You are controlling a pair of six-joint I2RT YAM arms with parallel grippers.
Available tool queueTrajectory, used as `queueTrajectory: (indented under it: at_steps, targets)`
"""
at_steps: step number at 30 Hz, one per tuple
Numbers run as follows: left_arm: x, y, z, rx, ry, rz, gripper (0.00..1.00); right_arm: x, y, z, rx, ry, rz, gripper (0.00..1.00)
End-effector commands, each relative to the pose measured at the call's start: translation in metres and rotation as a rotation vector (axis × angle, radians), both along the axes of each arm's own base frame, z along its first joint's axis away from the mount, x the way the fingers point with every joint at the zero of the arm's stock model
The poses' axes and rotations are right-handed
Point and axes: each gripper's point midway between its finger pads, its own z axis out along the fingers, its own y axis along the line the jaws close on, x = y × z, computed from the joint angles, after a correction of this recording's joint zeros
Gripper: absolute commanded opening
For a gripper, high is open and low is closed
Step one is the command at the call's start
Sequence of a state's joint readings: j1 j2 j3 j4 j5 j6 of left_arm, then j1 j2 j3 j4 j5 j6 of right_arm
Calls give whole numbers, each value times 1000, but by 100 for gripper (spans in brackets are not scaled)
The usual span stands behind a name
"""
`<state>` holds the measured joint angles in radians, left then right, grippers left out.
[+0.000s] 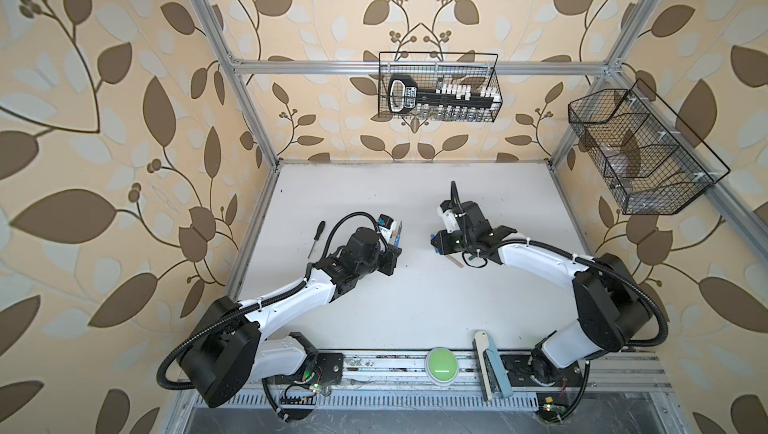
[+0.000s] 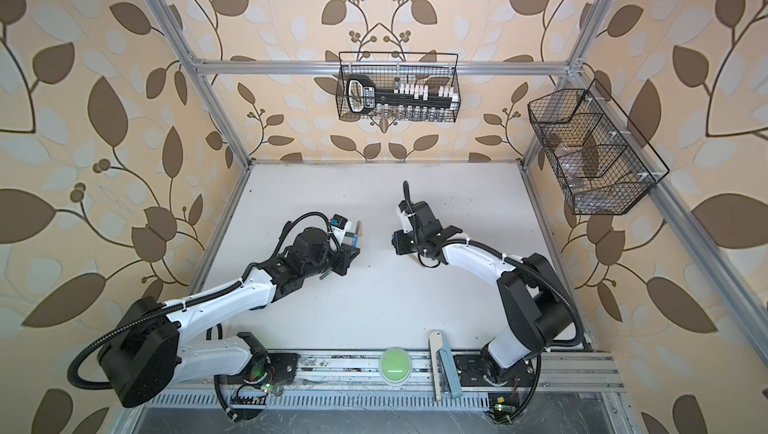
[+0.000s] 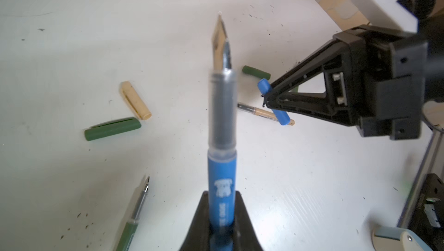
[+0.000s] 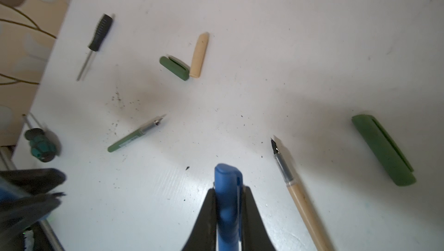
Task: Insert the pens into the pen caps
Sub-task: 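Raise the blue cap with the right gripper toward the held pen nib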
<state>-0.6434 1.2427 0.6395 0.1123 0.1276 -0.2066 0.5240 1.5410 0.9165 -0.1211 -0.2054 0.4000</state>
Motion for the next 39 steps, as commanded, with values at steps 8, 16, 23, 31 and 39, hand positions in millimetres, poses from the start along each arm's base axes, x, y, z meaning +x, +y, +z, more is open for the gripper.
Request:
queueTrajectory:
  at_steps: [8, 16, 23, 31, 39]
  targets:
    - [6, -59, 58, -75, -184, -137, 0, -2, -10, 114, 389, -318, 6, 15]
    - [-10, -71, 96, -105, -297, -173, 0, -9, -21, 181, 509, -480, -22, 16]
    - [-26, -68, 120, -83, -416, -164, 0, -18, -21, 216, 557, -566, 4, 17]
    - [-45, -67, 138, -128, -468, -175, 0, -30, -5, 247, 554, -652, 76, 18]
    - [-57, -63, 150, -189, -476, -195, 0, -40, 6, 281, 596, -721, 113, 20]
